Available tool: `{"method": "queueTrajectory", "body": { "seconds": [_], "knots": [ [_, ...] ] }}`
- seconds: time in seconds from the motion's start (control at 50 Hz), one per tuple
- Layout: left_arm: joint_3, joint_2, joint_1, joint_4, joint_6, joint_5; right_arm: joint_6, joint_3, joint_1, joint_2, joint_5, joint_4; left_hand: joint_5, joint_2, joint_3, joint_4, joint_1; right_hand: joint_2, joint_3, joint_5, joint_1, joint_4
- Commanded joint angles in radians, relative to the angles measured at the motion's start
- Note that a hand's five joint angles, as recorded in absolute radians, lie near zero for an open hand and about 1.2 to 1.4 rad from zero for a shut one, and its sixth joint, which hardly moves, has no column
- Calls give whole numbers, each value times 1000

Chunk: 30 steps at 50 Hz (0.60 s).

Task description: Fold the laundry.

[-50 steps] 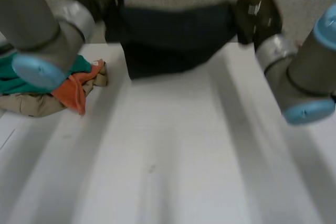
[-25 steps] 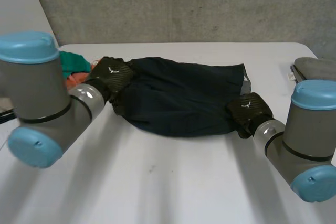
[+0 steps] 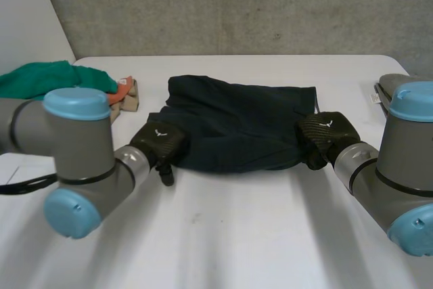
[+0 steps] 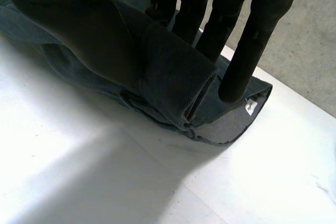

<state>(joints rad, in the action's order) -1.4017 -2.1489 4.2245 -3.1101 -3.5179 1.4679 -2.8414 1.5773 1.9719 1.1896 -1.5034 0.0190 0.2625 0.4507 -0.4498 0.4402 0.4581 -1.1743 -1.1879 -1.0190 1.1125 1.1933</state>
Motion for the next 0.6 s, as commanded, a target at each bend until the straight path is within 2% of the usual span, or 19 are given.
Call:
{"method": "queueTrajectory", "body": {
  "seconds": [0.02,0.14,0.26,0.3,0.34,0.38,0.4,0.52,0.6],
  "knots": [
    [191,-141,-34,47,-1,60,3,3,-8,7,0,2,14,1,-1,11,-7,-222,-208,-203,284,203],
    [297,-213,-61,73,-15,123,2,3,-19,16,2,2,3,-11,10,-1,-19,-222,-208,-203,284,203],
    [389,-285,-81,82,-88,153,2,1,-28,25,5,2,70,56,-57,67,49,-222,-208,-203,284,203],
    [405,-298,-86,82,-104,163,2,0,-30,24,3,2,190,176,-177,187,169,-222,-208,-203,284,203],
    [415,-305,-92,84,-124,173,3,-2,-33,22,2,2,413,399,-400,409,391,-222,-208,-203,284,203],
    [418,-304,-96,84,-130,180,5,0,-31,19,0,2,740,727,-728,737,719,-222,-208,-203,284,203],
    [417,-290,-101,85,-138,186,7,0,-33,15,0,2,957,943,-944,954,936,-222,-208,-203,284,203],
    [316,-143,-100,126,-141,238,72,-7,-41,19,6,-20,959,946,-946,956,938,-222,-208,-203,284,203],
    [160,41,-103,212,-180,267,245,-16,-45,28,29,-120,959,946,-946,956,938,-222,-208,-203,284,203]
  ]
}}
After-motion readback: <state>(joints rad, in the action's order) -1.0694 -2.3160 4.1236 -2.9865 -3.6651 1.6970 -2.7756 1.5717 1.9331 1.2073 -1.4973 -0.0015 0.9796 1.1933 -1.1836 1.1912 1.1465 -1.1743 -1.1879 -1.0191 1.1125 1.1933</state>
